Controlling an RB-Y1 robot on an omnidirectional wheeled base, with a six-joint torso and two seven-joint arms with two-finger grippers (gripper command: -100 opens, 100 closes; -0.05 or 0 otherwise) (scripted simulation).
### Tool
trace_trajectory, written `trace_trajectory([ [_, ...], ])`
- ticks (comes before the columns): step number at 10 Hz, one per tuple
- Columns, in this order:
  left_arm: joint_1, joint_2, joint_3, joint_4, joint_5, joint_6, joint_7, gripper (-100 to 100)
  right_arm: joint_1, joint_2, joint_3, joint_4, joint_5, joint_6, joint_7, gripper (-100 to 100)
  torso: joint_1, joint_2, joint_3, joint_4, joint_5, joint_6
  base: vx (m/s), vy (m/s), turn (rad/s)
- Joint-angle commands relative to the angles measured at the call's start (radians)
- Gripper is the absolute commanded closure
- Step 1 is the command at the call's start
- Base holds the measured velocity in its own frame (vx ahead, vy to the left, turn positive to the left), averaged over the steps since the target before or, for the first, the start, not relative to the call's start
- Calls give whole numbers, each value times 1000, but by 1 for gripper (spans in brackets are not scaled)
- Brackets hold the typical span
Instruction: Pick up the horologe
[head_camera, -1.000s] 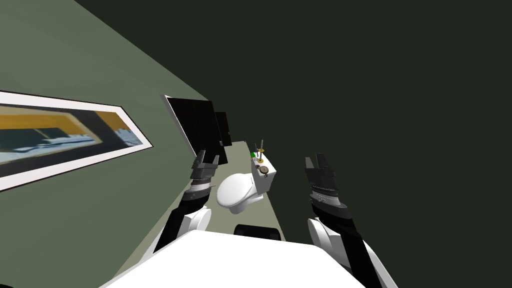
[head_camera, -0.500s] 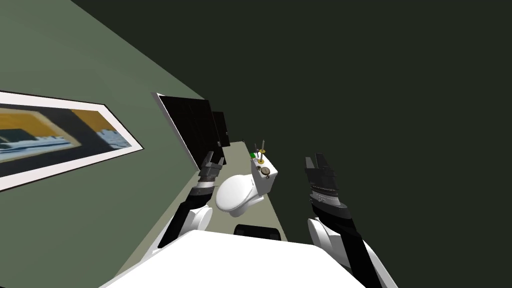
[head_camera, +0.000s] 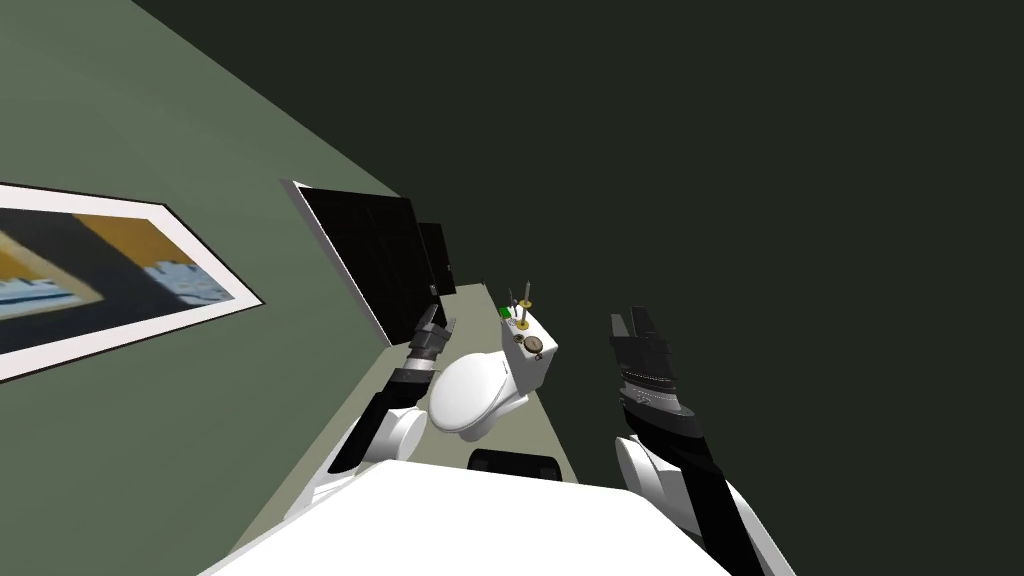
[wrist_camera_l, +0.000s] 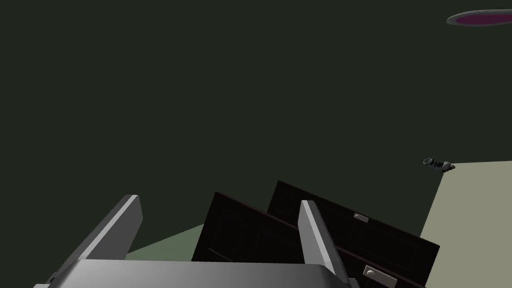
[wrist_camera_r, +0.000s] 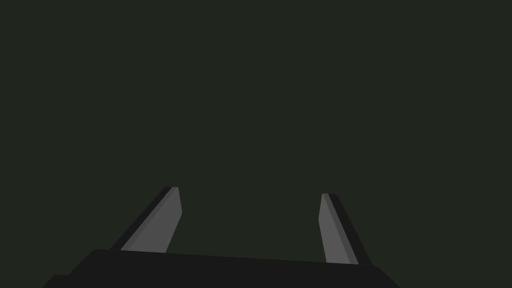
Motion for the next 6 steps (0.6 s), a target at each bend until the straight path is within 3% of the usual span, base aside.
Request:
trace_trajectory([
  [1,-32,15,-1,32,9,50,26,-100,0,0,0,0,0,0,0,0,0,0,0,0,0,0,38,83,-146],
  [3,-32,15,-1,32,9,85,26,-100,0,0,0,0,0,0,0,0,1,0,0,0,0,0,27,58,-26],
  [6,-78,36,-9,67,23,181,75,-100,0,0,0,0,0,0,0,0,-1,0,0,0,0,0,36,69,-119],
])
